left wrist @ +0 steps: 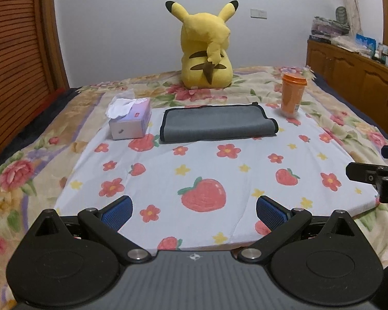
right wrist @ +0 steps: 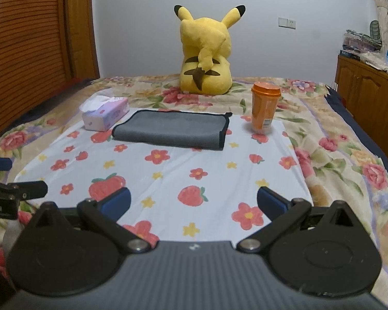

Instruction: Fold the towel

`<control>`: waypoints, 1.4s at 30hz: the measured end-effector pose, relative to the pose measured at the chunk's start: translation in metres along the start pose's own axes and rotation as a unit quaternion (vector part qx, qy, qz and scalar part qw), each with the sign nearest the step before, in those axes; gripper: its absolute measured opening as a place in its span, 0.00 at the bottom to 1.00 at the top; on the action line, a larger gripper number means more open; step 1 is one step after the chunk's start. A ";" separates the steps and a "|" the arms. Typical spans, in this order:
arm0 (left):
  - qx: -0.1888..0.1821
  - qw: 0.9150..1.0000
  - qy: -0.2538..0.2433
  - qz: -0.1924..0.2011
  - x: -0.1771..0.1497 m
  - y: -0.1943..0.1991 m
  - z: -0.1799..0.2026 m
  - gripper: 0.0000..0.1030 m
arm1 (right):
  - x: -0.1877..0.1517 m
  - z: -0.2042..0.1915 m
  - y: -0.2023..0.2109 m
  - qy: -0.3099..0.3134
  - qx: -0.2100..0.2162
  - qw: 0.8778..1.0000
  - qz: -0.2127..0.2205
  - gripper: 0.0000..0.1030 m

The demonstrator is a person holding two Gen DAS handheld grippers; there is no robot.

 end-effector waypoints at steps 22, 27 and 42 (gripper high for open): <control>0.012 0.997 0.015 0.071 0.005 0.015 -0.004 1.00 | -0.004 0.004 0.006 0.003 -0.011 0.999 0.052 1.00; 0.013 0.995 0.022 0.097 0.008 0.024 -0.006 1.00 | -0.003 0.004 0.012 0.004 -0.012 0.997 0.070 1.00; 0.019 0.991 0.033 0.126 0.013 0.035 -0.013 1.00 | -0.001 0.009 0.021 -0.005 -0.025 0.995 0.100 1.00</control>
Point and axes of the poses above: each gripper's, at about its wrist camera, not at the fingertips, and y roughly against the way its jaws point, z to its right, x to its top, the point moved 3 cm from there along -y, roughly the way its jaws point, and after that the axes turned 11 degrees about x, right-handed, at the moved point
